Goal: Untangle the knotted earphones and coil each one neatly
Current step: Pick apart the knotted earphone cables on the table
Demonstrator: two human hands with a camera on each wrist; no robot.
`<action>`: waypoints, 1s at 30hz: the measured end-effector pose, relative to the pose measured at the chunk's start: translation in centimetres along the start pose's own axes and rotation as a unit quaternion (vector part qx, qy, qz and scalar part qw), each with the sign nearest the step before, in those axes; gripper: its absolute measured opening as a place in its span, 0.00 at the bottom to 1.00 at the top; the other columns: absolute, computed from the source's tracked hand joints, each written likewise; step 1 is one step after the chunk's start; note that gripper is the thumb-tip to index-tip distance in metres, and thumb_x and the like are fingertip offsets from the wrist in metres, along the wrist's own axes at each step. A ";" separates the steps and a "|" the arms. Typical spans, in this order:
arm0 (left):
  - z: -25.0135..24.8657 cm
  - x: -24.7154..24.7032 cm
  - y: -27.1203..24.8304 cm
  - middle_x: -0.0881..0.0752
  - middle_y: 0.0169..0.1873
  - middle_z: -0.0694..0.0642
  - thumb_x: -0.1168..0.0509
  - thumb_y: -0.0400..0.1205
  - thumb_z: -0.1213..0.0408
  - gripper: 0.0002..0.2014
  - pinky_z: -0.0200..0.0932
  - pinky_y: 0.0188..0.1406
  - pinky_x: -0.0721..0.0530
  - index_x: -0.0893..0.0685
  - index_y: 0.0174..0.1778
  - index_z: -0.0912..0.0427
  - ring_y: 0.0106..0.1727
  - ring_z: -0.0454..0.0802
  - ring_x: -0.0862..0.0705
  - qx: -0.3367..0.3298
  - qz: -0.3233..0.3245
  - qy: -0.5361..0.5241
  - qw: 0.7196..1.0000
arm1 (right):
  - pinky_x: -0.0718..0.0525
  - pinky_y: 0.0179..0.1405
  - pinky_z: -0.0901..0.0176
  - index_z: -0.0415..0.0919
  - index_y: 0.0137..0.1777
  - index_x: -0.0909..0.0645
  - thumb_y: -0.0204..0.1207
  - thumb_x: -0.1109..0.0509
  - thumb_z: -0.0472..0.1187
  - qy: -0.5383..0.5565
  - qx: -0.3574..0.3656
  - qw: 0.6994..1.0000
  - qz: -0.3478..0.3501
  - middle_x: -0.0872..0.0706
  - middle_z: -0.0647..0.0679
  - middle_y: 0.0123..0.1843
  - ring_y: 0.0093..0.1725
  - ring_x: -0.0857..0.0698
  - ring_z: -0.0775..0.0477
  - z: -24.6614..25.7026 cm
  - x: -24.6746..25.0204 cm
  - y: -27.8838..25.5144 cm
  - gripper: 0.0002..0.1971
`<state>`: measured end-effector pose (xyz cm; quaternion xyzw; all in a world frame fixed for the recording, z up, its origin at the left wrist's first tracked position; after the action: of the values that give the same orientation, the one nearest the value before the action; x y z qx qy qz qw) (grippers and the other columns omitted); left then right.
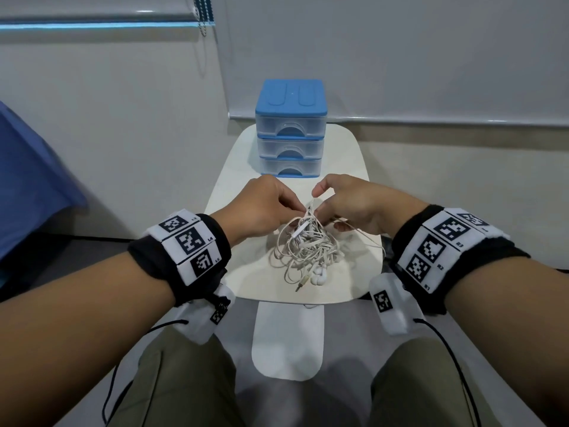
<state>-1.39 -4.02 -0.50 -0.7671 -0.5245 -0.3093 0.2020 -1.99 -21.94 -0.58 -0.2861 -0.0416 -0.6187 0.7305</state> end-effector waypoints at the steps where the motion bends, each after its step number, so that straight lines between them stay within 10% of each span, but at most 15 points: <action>1: -0.1 0.2 0.1 0.07 0.33 0.46 0.20 0.78 0.63 0.01 0.27 0.36 0.20 0.03 0.43 0.53 0.33 0.33 0.16 -0.008 -0.005 0.012 1.000 | 0.25 0.31 0.59 0.47 0.57 0.25 0.76 0.27 0.22 0.019 -0.009 1.000 0.002 0.15 0.40 0.43 0.33 0.21 0.48 0.1 0.0 0.1 0.21; 4: -0.8 1.0 0.2 0.10 0.32 0.43 0.20 0.77 0.63 0.01 0.22 0.33 0.24 0.04 0.42 0.53 0.29 0.29 0.18 -0.045 -0.021 0.061 0.997 | 0.27 0.32 0.58 0.47 0.59 0.26 0.79 0.31 0.21 0.071 -0.024 0.997 0.002 0.16 0.41 0.40 0.33 0.20 0.48 0.6 0.2 0.3 0.20; 17: -1.5 1.3 -0.7 0.13 0.39 0.44 0.22 0.80 0.55 0.03 0.51 0.40 0.17 0.06 0.45 0.49 0.41 0.47 0.18 -0.210 -0.065 0.276 0.936 | 0.27 0.38 0.54 0.48 0.58 0.26 0.81 0.35 0.21 0.222 -0.036 0.974 0.033 0.14 0.42 0.40 0.39 0.18 0.46 0.1 0.0 0.2 0.20; 30: -0.3 1.7 -0.5 0.13 0.38 0.41 0.21 0.79 0.65 0.06 0.25 0.36 0.26 0.11 0.42 0.53 0.38 0.35 0.17 -0.230 -0.051 0.147 0.961 | 0.26 0.42 0.52 0.49 0.59 0.25 0.79 0.31 0.22 0.171 0.036 0.984 0.029 0.12 0.44 0.39 0.36 0.17 0.50 0.1 0.8 -0.7 0.20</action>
<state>-1.46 -2.90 0.88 -0.7114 -0.4419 -0.5408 0.0785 -2.45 -22.65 0.05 -0.1507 0.0703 -0.6354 0.7541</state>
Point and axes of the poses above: each hand's wrist, its own y-axis towards the middle knuckle, its own x-axis out of the back of the hand, z = x × y, the point moved 1 cm from there along y, towards the middle knuckle
